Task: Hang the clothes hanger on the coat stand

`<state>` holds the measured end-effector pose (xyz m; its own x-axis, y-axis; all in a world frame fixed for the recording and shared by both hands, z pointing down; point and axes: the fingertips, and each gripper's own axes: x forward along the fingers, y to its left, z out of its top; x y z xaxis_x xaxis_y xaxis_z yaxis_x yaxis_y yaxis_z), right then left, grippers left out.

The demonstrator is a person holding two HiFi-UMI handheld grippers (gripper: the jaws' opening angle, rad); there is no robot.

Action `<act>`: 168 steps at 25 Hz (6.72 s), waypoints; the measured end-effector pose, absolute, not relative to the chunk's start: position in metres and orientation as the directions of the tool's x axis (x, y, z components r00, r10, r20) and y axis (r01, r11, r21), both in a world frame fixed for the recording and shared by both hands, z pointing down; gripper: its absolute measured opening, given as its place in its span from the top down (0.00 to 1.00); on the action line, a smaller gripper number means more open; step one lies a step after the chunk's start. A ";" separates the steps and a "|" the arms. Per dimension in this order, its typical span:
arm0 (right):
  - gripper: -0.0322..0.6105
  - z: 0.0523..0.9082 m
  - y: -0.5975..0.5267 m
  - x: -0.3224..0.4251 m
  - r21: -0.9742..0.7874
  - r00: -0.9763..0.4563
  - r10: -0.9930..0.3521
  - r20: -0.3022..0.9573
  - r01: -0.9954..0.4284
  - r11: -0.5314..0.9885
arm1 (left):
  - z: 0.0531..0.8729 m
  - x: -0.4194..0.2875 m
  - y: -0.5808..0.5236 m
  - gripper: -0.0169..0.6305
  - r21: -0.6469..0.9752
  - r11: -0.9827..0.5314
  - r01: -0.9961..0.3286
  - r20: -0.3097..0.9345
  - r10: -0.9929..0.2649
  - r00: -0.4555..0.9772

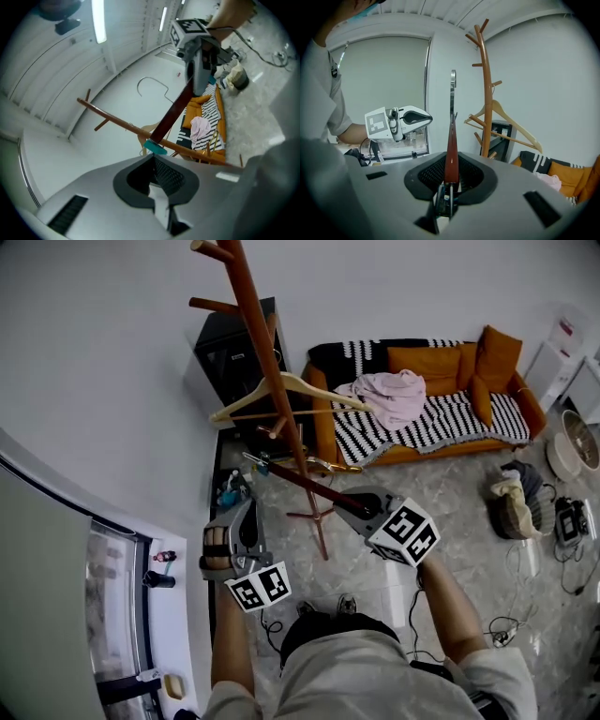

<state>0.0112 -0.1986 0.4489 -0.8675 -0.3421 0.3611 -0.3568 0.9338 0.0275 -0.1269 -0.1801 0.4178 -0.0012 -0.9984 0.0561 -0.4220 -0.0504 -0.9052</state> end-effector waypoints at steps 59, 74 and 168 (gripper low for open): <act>0.62 0.472 -0.258 -0.039 0.942 -0.465 -0.821 0.332 0.124 0.310 | 0.501 -0.125 -0.277 0.76 -0.880 -0.455 -0.138 0.460 -0.888 -0.006; 0.74 0.466 -0.275 -0.049 0.953 -0.440 -0.846 0.301 0.119 0.278 | 0.495 -0.138 -0.290 0.76 -0.889 -0.443 -0.115 0.449 -0.893 -0.031; 0.69 0.516 -0.320 -0.027 0.350 -0.606 -0.742 0.285 -0.655 0.669 | 0.527 -0.137 -0.323 0.72 -0.395 -0.256 -0.882 0.287 -0.947 0.146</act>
<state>-0.0274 -0.3204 0.5158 -0.6062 -0.7425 0.2851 -0.6552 0.6694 0.3503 -0.1371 -0.3230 0.5266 0.1460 -0.9469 0.2866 -0.8823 -0.2557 -0.3952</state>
